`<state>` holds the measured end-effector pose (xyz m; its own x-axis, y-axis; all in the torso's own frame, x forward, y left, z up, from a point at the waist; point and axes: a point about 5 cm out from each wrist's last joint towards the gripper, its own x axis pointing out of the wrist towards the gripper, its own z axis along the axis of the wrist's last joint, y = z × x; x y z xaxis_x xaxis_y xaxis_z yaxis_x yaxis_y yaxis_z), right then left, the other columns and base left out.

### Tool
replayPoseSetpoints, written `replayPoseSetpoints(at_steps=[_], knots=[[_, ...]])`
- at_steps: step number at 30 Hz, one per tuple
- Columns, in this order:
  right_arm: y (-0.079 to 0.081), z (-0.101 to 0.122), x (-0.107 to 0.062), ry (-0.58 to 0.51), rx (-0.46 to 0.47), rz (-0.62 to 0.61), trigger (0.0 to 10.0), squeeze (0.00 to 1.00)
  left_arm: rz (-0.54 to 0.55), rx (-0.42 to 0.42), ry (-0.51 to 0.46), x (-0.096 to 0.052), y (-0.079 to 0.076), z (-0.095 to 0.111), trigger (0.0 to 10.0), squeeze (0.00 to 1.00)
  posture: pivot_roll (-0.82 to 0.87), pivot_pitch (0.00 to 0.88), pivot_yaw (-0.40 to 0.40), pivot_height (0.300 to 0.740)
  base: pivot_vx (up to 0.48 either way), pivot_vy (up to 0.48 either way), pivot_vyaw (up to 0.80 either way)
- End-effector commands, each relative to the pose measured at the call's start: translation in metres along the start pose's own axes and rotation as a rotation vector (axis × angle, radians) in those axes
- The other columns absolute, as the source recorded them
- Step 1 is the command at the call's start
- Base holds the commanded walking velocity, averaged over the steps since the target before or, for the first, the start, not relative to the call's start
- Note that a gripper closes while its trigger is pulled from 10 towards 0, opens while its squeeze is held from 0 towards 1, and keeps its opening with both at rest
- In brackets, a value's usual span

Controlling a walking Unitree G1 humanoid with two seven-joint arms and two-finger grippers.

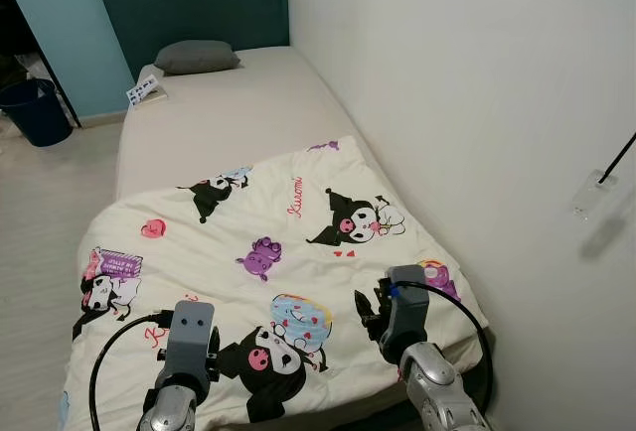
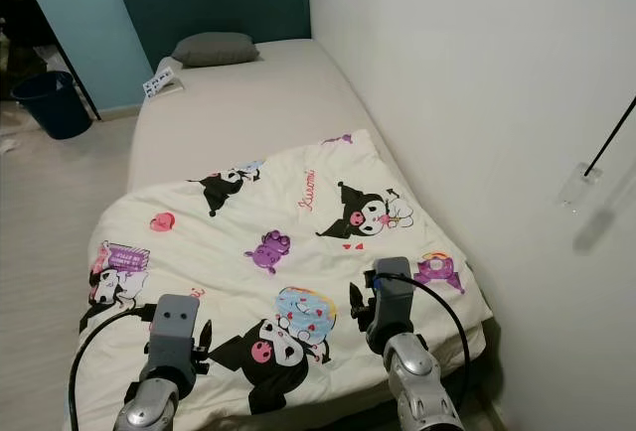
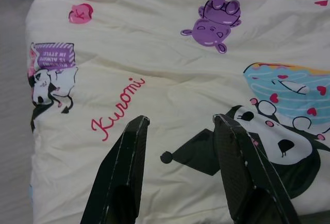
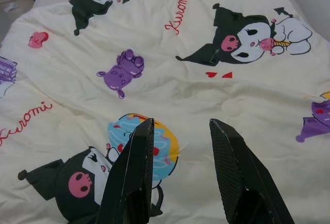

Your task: Clean up the room

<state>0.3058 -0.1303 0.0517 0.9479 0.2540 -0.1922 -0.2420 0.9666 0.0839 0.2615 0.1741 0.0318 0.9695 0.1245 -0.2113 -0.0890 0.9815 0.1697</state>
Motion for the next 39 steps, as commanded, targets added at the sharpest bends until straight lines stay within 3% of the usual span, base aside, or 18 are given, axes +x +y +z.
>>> replayPoseSetpoints(at_steps=[1, 5, 11, 21, 26, 39], knots=[[0.003, -0.006, -0.001, 0.02, 0.019, 0.018, 10.0, 0.0, 0.001, 0.018, 0.034, -0.003, 0.004, -0.009, 10.0, 0.0, -0.05, 0.137, 0.063, 0.74, 0.0, 0.0, 0.0], [0.005, 0.0, -0.002, -0.025, 0.055, 0.049, 10.0, 0.0, 0.005, 0.021, 0.034, -0.003, 0.005, -0.01, 10.0, 0.0, -0.04, 0.136, 0.058, 0.74, 0.0, 0.0, 0.0], [0.011, -0.004, 0.0, 0.002, -0.024, 0.047, 10.0, 0.0, -0.001, 0.041, 0.046, -0.007, 0.006, -0.014, 10.0, 0.0, -0.02, 0.136, 0.043, 0.74, 0.0, 0.0, 0.0], [0.007, -0.006, -0.002, -0.012, -0.049, -0.009, 10.0, 0.0, 0.026, 0.017, 0.041, -0.011, 0.011, -0.016, 10.0, 0.0, -0.01, 0.137, 0.03, 0.74, 0.0, 0.0, 0.0], [-0.002, -0.006, -0.002, -0.024, -0.016, -0.073, 10.0, 0.0, 0.024, 0.027, 0.033, -0.014, 0.013, -0.016, 10.0, 0.0, -0.01, 0.142, 0.033, 0.74, 0.0, 0.0, 0.0], [-0.002, -0.008, -0.002, 0.009, -0.017, -0.06, 10.0, 0.0, 0.011, 0.034, 0.036, -0.012, 0.007, -0.015, 10.0, 0.0, -0.01, 0.147, 0.026, 0.74, 0.0, 0.0, 0.0]])
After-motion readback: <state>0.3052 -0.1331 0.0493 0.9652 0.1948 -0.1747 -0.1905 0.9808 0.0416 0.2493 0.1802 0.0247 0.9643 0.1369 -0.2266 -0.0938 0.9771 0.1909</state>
